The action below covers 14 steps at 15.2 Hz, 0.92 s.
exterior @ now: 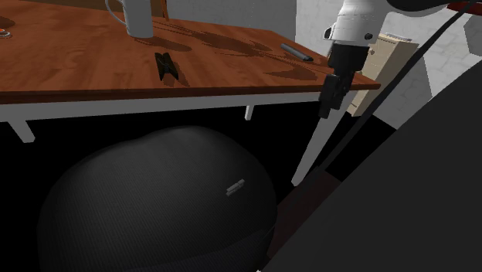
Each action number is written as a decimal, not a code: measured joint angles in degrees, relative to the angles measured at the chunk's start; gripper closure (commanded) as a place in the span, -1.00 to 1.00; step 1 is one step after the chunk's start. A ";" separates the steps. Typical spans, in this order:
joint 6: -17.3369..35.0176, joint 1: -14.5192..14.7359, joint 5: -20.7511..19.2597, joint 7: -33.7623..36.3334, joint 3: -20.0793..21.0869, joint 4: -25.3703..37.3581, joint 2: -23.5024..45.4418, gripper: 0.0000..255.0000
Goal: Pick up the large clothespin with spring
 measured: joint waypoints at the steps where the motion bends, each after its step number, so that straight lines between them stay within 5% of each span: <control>1: 0.00 0.00 0.00 0.00 0.00 0.00 0.00 -1.00; 14: 7.75 -0.11 7.57 18.30 11.51 16.48 18.97 -1.00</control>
